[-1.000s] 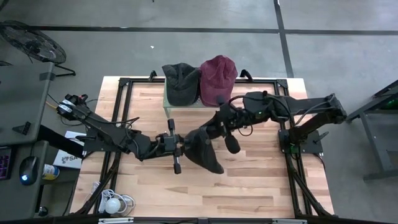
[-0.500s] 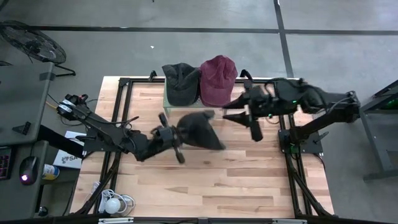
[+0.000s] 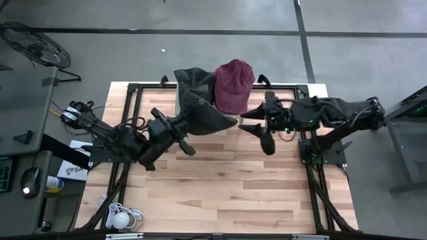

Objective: Pick & Place hat
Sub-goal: Stack the black cap on the red caps on the shelf

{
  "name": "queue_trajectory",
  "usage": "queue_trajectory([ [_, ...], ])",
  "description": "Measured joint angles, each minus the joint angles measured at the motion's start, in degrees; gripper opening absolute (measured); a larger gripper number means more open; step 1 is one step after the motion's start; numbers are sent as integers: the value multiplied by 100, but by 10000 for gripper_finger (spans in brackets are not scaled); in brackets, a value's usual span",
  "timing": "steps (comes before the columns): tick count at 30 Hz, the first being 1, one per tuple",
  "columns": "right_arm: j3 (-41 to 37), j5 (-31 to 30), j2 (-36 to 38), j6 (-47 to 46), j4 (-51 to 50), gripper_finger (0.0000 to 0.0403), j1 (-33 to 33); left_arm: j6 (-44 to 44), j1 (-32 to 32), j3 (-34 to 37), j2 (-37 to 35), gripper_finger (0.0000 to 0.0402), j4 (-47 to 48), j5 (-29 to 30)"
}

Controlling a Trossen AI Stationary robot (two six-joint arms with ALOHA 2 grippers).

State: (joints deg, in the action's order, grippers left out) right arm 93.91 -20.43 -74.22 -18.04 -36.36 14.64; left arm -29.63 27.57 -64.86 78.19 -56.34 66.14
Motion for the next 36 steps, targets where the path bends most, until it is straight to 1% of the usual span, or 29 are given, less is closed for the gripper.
queue_trajectory([
  [4,0,-4,-266,-33,153,178,4,-13,-30,0,-20,0,-191,-216],
  [8,0,-33,-513,-149,215,178,4,-14,-133,-2,-38,0,-412,-753],
  [11,-2,-48,-686,-117,426,179,2,-14,-137,0,-86,0,-515,-766],
  [14,-7,-23,-769,-2,712,179,-4,-15,-137,-2,-116,0,-547,-931],
  [17,-4,-21,-798,136,937,179,-10,-13,-137,0,-132,0,-530,-1159],
  [21,-4,4,-804,176,1169,179,-40,2,-135,0,-162,0,-550,-1185],
  [24,-4,6,-804,200,1215,179,-42,9,-137,0,-160,0,-634,-1395],
  [29,-4,221,-833,314,1457,177,-75,26,-135,0,-161,0,-704,-1474],
  [32,-4,377,-835,353,1567,166,-77,124,-176,0,-160,0,-708,-1603],
  [36,-4,409,-835,492,1567,134,-79,266,-251,0,-160,0,-699,-1649],
])
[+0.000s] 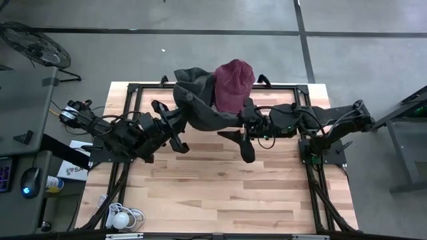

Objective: Pick & Place hat
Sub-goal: Stack the black cap on the red caps on the shelf

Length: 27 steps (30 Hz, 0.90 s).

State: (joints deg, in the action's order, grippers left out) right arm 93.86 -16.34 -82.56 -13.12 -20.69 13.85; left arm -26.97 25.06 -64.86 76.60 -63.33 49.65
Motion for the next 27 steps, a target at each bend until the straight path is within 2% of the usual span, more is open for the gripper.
queue_trajectory([
  [10,0,100,0,187,7,15,4,25,0,0,0,0,15,13],
  [19,0,201,0,163,-6,7,4,27,2,0,0,8,217,43],
  [27,0,178,41,107,-144,5,-3,27,9,-7,-5,91,886,157],
])
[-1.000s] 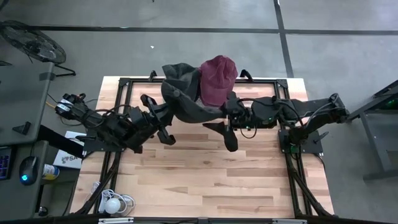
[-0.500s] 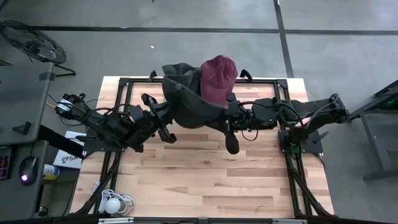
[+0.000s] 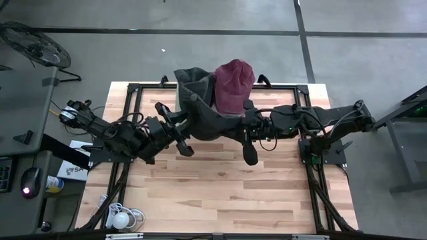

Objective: Pick & Place hat
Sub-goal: Stack the black cap on the red caps on the shelf

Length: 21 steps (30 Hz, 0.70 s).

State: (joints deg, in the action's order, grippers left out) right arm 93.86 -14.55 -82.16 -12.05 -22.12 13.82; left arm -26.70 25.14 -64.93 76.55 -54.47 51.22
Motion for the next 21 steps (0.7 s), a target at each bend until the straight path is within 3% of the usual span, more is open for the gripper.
queue_trajectory([
  [11,0,-60,456,-159,-622,4,-80,-407,280,7,-214,183,207,1236],
  [21,0,111,614,-807,-1576,4,-109,-1252,679,4,-740,195,638,1224],
])
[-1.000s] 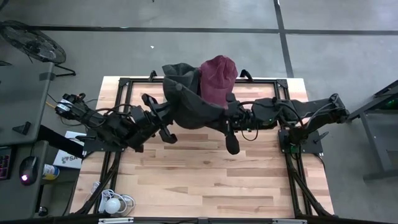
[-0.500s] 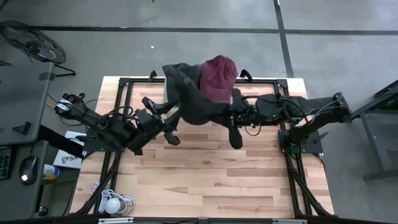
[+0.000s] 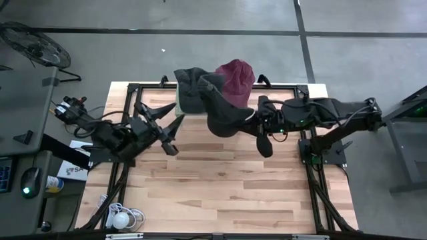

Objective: Pick & Place hat
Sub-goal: Stack the black cap on the red caps on the shelf

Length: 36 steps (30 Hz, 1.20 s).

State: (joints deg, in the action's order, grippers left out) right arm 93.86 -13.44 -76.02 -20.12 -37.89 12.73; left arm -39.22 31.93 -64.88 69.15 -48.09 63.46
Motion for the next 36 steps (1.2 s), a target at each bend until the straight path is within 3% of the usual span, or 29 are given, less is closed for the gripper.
queue_trajectory([
  [9,0,-180,-337,175,-61,3,-78,106,-6,0,2,208,32,17],
  [18,2,-758,-783,516,-2,3,-68,648,-8,0,126,321,179,309],
  [22,2,-835,-927,527,164,3,-68,649,-8,0,232,351,189,631],
  [36,2,-568,-1238,612,540,3,20,654,-383,2,482,359,172,614],
])
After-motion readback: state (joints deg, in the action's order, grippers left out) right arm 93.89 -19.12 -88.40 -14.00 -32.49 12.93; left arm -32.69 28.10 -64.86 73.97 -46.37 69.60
